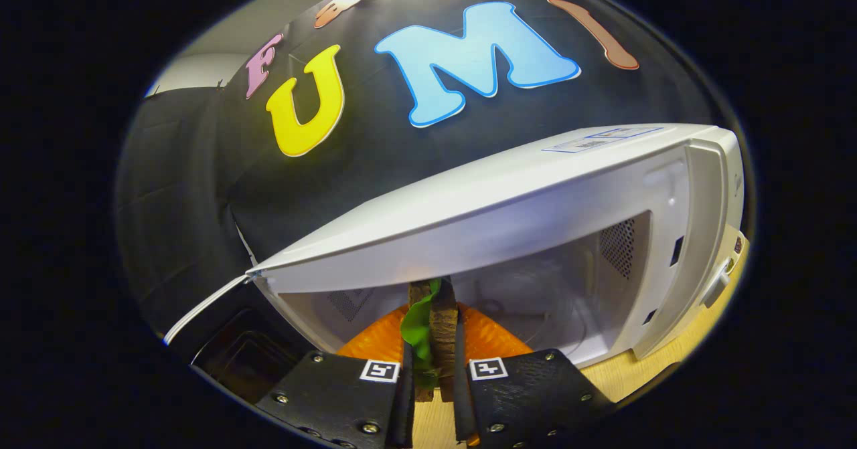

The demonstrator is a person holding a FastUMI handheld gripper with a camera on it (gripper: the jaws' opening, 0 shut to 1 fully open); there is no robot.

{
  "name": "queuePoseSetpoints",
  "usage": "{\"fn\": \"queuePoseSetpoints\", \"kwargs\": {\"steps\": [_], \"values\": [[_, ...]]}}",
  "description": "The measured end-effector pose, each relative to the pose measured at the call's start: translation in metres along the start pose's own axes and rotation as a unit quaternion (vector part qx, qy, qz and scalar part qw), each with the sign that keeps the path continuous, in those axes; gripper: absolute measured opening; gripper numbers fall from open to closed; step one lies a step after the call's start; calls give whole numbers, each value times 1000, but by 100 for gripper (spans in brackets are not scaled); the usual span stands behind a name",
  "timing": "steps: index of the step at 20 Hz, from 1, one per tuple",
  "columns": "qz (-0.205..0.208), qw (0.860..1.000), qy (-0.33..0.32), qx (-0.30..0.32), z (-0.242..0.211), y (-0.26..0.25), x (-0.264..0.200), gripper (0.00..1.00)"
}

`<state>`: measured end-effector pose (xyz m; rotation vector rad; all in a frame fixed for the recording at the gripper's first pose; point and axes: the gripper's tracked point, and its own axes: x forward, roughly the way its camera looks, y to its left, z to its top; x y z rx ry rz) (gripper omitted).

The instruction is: Open the microwave, put the food inside, and close the microwave door.

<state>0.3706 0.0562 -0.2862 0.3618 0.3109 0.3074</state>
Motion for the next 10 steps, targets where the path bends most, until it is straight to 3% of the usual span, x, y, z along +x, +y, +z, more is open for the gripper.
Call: {"fn": "queuePoseSetpoints", "kwargs": {"steps": [7, 9, 10], "values": [[-35, 999, -21, -29, 9, -21, 41, 23], [-52, 997, -29, -47, 12, -27, 44, 35], [-72, 995, -33, -66, 13, -36, 47, 50]]}}
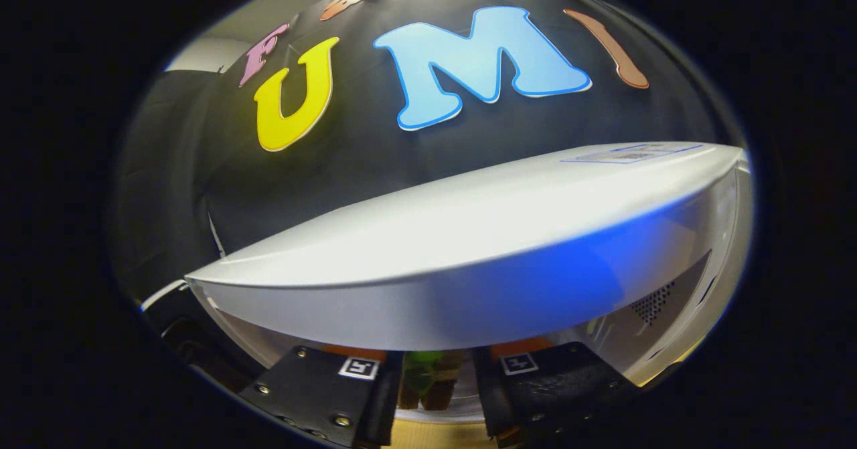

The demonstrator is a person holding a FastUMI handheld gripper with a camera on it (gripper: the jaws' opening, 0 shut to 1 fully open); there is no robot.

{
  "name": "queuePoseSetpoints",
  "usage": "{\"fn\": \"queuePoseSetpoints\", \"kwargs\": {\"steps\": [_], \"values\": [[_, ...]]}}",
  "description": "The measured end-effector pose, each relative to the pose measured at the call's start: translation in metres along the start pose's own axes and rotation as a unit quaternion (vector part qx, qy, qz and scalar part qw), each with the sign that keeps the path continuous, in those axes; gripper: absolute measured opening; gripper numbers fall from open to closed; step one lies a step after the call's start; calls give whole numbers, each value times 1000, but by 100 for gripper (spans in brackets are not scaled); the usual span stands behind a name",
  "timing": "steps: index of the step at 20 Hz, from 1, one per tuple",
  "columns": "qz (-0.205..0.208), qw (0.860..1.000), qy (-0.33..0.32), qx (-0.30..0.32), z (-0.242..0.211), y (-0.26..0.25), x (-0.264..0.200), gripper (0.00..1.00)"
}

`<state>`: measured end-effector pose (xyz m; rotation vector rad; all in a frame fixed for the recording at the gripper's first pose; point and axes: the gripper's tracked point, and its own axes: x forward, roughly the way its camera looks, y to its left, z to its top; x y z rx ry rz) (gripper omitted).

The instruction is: Open the microwave, put the food inside, and close the microwave door.

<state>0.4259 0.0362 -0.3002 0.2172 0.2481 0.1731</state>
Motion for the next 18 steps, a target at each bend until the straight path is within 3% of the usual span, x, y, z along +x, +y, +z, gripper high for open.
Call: {"fn": "queuePoseSetpoints", "kwargs": {"steps": [2, 5, 7, 9, 13, 18], "values": [[-33, 999, -6, -40, -1, -14, 2, 77], [-56, 994, -25, -92, 5, -26, -1, 91], [-65, 990, -41, -118, 16, -26, -5, 92], [-39, 992, -34, -114, 12, -14, -10, 92], [70, 994, 30, -84, -13, 28, -48, 92], [139, 983, 14, -118, -2, 58, -130, 92]]}}
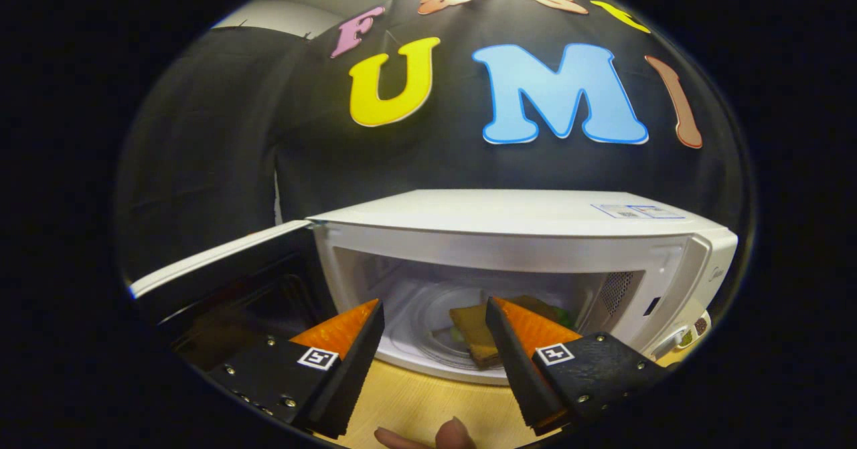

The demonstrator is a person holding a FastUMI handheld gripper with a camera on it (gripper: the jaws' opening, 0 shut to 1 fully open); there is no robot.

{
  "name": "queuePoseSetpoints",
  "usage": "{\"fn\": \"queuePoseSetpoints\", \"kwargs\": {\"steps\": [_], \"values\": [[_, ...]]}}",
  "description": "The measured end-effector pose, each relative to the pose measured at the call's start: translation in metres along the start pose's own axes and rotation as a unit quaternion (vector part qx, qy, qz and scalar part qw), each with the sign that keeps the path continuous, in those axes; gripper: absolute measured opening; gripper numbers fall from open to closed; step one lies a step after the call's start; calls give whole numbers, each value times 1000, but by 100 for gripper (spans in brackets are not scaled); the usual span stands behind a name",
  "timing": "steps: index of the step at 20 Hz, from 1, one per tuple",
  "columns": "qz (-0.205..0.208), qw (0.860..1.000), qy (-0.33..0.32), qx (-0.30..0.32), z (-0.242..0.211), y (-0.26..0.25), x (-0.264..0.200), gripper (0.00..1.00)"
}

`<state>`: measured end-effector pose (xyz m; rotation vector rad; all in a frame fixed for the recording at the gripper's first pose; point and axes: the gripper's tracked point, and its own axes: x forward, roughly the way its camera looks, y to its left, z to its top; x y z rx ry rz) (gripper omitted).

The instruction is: Open the microwave, put the food inside, and close the microwave door.

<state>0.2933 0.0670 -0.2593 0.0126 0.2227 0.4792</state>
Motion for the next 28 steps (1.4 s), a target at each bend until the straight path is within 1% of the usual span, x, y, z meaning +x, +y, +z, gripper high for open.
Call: {"fn": "queuePoseSetpoints", "kwargs": {"steps": [2, 4, 7, 9, 12, 15, 17, 21, 25, 27, 28], "values": [[18, 1000, -19, -5, 13, 20, -36, 92], [28, 999, -36, -9, 23, 34, -69, 92], [51, 997, -49, -4, 32, 56, -115, 92], [74, 995, -62, 3, 39, 73, -152, 92], [112, 990, -85, -2, 50, 102, -207, 92], [162, 982, -98, -17, 51, 142, -253, 92], [186, 977, -101, -37, 46, 167, -274, 91], [233, 967, -98, -44, 29, 214, -289, 92], [258, 961, -83, -47, 6, 248, -276, 91], [263, 961, -68, -47, -11, 262, -266, 88], [255, 963, -66, -52, -18, 264, -259, 80]]}}
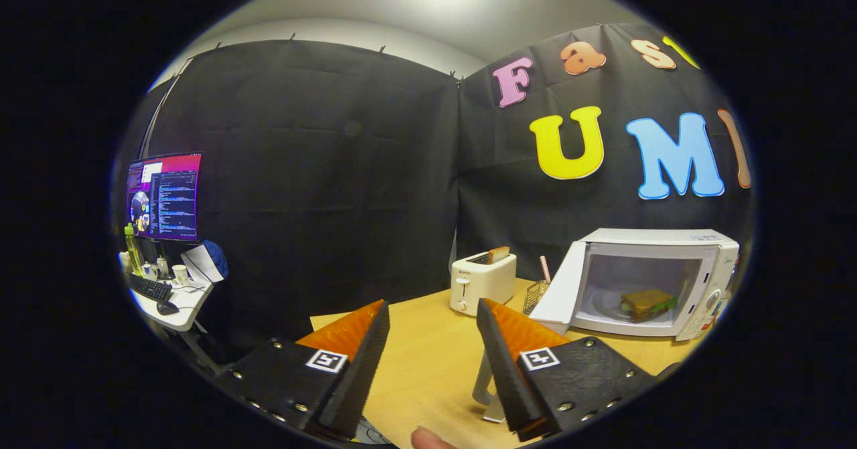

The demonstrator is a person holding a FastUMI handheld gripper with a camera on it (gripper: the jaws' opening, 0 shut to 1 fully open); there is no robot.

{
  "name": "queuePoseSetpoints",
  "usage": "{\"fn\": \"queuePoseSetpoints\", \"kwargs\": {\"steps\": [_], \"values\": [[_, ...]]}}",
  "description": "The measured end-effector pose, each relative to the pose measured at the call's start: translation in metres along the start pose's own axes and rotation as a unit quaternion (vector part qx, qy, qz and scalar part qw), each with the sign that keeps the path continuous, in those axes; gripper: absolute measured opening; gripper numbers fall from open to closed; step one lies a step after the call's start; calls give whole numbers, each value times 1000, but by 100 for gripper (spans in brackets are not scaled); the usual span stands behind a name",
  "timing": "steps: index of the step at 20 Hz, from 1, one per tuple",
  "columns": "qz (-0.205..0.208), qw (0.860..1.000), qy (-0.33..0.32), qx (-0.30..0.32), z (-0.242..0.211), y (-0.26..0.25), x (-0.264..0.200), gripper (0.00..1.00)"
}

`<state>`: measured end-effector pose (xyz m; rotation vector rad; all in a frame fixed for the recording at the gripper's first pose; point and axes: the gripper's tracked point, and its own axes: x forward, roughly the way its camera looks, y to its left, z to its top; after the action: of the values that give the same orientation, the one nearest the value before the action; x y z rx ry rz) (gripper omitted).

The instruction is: Open the microwave, put the food inside, and close the microwave door.

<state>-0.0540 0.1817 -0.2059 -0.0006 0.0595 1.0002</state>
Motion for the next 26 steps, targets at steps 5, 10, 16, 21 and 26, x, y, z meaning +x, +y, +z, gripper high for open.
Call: {"fn": "queuePoseSetpoints", "kwargs": {"steps": [5, 10, 16, 21, 26], "values": [[-10, 1000, 19, 4, -30, -2, 22, 26], [-47, 998, 40, -28, -57, -21, 29, 26], [-62, 996, 54, -19, -61, -42, 17, 2], [-107, 993, 46, -18, -55, -80, -10, 2], [-183, 982, 47, -24, -51, -151, -35, 2]]}}
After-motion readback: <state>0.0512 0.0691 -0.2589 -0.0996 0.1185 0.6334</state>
